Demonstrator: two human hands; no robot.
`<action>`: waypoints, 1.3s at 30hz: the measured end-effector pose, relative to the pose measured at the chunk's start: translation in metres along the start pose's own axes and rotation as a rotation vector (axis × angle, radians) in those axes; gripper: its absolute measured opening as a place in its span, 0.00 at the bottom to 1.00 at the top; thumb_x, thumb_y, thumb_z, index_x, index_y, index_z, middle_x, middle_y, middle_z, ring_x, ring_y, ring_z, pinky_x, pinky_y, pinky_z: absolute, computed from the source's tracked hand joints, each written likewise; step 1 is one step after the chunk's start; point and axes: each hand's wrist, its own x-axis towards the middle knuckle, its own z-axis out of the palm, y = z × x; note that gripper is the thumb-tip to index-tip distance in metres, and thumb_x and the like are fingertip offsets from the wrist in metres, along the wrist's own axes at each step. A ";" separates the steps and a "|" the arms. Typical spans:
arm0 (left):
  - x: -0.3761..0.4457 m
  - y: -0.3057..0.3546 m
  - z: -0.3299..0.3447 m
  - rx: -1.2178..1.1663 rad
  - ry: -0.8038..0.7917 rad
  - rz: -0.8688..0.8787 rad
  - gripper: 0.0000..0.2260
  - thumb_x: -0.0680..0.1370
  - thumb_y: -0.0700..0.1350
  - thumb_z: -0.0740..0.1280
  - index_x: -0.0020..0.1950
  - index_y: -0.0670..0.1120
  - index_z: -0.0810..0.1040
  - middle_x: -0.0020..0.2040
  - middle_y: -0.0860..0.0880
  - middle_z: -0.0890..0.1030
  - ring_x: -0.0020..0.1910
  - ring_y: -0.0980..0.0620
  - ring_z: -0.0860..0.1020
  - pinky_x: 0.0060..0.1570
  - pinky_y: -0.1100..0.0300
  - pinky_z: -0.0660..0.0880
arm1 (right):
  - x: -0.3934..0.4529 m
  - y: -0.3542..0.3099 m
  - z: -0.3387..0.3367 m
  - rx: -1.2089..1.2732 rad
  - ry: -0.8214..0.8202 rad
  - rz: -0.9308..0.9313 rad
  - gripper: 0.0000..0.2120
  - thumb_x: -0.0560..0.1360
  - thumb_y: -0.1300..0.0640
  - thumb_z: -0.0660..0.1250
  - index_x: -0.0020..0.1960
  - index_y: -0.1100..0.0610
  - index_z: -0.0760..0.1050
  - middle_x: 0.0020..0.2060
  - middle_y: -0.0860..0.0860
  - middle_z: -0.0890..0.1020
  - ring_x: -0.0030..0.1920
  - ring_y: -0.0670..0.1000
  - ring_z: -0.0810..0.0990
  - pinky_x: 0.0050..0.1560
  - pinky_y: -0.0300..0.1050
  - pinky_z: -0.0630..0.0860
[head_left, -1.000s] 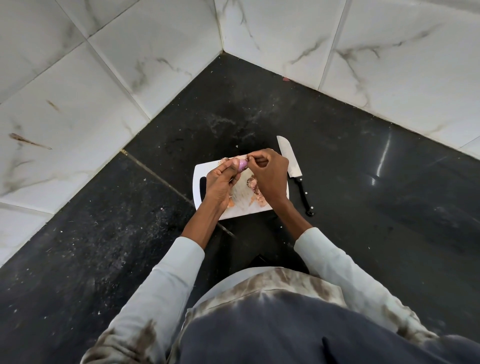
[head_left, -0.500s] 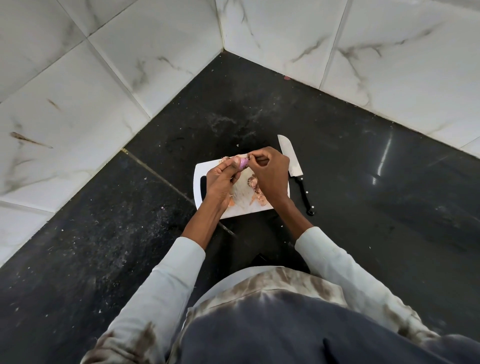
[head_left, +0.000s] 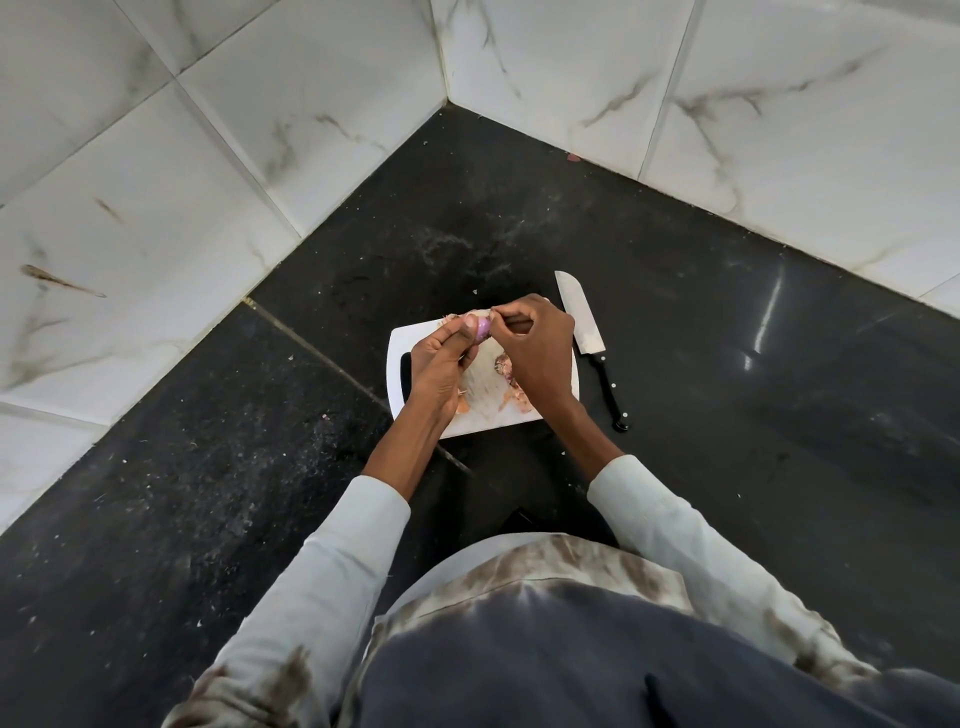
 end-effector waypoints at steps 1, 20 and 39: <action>0.000 0.000 0.000 0.003 0.003 0.001 0.14 0.81 0.43 0.74 0.64 0.38 0.85 0.58 0.41 0.87 0.56 0.51 0.86 0.59 0.62 0.83 | -0.001 -0.001 0.000 -0.007 0.008 -0.006 0.07 0.77 0.53 0.77 0.51 0.56 0.87 0.43 0.45 0.86 0.43 0.44 0.85 0.50 0.37 0.83; -0.004 0.006 0.004 -0.047 -0.034 -0.078 0.20 0.82 0.48 0.72 0.69 0.37 0.82 0.64 0.42 0.86 0.60 0.53 0.85 0.66 0.58 0.78 | 0.006 0.004 -0.004 0.034 -0.038 0.006 0.04 0.82 0.57 0.70 0.53 0.51 0.84 0.46 0.38 0.83 0.48 0.39 0.84 0.51 0.34 0.82; -0.001 0.026 -0.016 0.184 -0.221 0.018 0.06 0.81 0.49 0.72 0.52 0.54 0.90 0.53 0.53 0.89 0.56 0.57 0.86 0.64 0.55 0.75 | 0.015 0.002 -0.023 0.118 -0.206 -0.018 0.05 0.75 0.58 0.79 0.49 0.55 0.86 0.46 0.45 0.87 0.47 0.44 0.87 0.50 0.35 0.82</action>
